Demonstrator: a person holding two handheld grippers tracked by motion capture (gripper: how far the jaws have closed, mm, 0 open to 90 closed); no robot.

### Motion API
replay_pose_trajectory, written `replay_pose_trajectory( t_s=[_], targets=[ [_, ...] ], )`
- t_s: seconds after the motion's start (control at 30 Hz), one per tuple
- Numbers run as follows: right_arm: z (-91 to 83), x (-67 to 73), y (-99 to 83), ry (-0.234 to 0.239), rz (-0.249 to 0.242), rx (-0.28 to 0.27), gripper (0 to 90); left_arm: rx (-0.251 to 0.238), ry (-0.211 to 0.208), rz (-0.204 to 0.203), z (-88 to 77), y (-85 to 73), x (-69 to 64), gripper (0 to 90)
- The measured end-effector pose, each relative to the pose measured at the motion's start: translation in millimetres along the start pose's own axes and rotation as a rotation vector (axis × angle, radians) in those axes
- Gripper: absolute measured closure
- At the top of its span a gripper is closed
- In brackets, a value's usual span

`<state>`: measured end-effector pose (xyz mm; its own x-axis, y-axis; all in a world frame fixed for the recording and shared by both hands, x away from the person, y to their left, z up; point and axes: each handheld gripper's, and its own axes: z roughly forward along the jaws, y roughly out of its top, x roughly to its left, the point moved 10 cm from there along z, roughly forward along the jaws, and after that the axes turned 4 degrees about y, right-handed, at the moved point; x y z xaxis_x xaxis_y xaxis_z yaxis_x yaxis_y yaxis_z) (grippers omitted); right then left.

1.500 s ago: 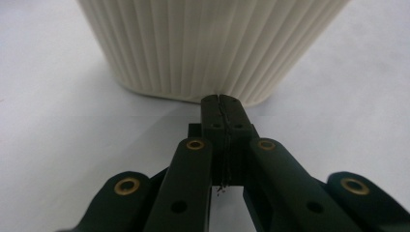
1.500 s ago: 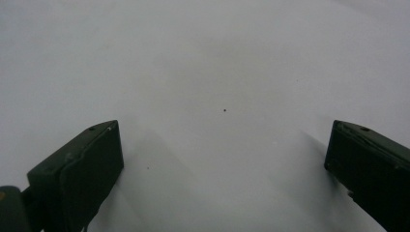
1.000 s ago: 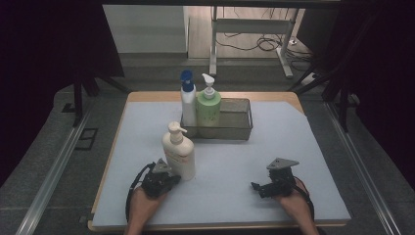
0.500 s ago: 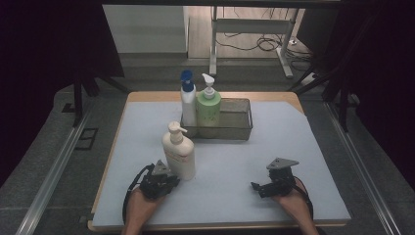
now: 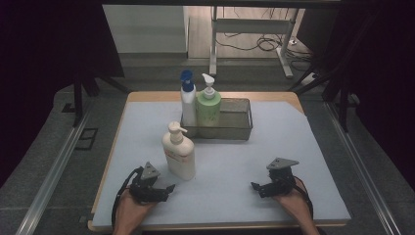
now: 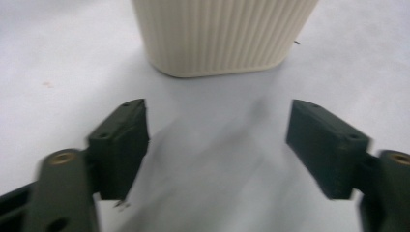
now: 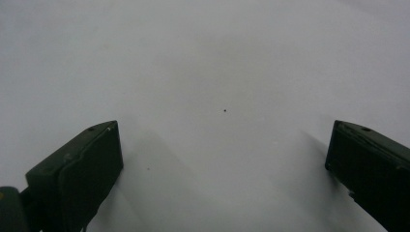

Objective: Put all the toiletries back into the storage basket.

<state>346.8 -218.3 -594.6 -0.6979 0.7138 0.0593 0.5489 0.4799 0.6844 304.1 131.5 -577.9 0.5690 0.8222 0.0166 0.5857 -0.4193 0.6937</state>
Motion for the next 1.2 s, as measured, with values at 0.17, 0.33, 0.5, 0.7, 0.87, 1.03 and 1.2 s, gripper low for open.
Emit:
replay_pose_trajectory(
  t_s=[0.17,0.33,0.5,0.7,0.87,1.03,1.2],
  targets=[
    [-0.1,0.4,0.0,0.004,0.0,0.002,0.0,-0.011,0.036,-0.019,-4.9,-4.6,9.3,12.3],
    [-0.2,0.7,0.2,0.002,0.002,0.001,0.0,-0.002,0.024,-0.051,-0.9,-11.2,15.1,12.2],
    [-0.8,2.0,1.1,0.011,0.001,-0.001,0.0,0.008,0.031,-0.056,4.0,-16.7,18.7,12.1],
    [-4.2,4.3,4.7,0.014,-0.008,-0.015,0.0,0.019,0.038,-0.039,7.3,-18.7,18.1,12.1],
    [-7.5,8.0,7.8,0.026,-0.012,-0.023,0.0,0.018,0.04,-0.038,7.6,-19.1,18.0,12.1],
    [-11.6,13.2,13.0,0.042,-0.017,-0.035,0.0,0.017,0.041,-0.037,7.7,-19.2,18.0,12.1],
    [-15.8,21.2,21.4,0.072,-0.023,-0.052,0.0,0.019,0.043,-0.033,7.5,-19.7,18.2,12.1]
  ],
)
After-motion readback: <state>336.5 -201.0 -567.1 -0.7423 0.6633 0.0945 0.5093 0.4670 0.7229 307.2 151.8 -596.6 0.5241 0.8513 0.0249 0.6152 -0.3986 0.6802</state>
